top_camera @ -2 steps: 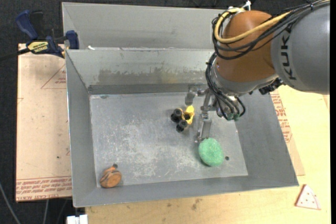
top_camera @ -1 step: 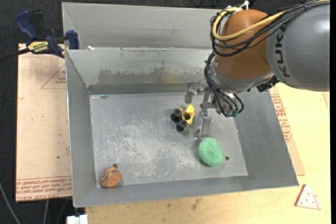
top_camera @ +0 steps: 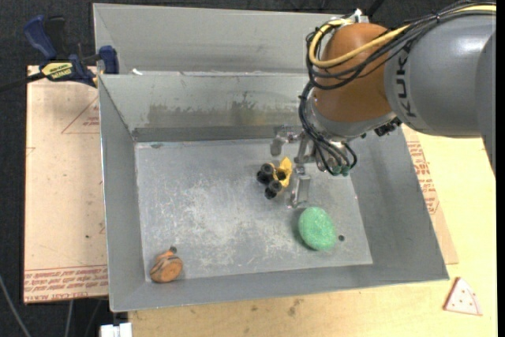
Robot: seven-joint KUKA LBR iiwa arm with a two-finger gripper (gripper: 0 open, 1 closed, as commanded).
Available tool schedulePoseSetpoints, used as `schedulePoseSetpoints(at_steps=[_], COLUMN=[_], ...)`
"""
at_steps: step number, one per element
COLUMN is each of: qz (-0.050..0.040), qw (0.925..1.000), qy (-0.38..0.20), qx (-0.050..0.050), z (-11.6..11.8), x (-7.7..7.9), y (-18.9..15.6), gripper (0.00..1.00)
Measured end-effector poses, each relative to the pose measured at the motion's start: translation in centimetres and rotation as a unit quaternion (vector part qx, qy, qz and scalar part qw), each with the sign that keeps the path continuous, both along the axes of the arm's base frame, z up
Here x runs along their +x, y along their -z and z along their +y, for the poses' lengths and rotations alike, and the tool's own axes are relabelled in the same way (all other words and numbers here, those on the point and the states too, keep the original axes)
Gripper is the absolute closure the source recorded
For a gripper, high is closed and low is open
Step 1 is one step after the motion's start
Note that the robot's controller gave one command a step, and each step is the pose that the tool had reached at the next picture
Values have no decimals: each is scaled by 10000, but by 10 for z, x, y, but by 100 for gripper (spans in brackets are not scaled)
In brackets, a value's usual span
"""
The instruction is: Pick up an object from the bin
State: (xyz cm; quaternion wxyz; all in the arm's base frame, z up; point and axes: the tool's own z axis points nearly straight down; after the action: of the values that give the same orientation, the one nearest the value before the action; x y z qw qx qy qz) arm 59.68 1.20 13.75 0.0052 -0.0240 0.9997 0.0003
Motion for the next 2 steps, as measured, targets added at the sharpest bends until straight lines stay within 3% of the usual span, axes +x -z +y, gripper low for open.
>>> schedulePoseSetpoints(at_steps=[1,2], qz=[29,29], qw=[9995,9996], qy=[-299,-297], qx=[1,2], z=[4,4], x=[6,6], y=[47,47], gripper=[100,100])
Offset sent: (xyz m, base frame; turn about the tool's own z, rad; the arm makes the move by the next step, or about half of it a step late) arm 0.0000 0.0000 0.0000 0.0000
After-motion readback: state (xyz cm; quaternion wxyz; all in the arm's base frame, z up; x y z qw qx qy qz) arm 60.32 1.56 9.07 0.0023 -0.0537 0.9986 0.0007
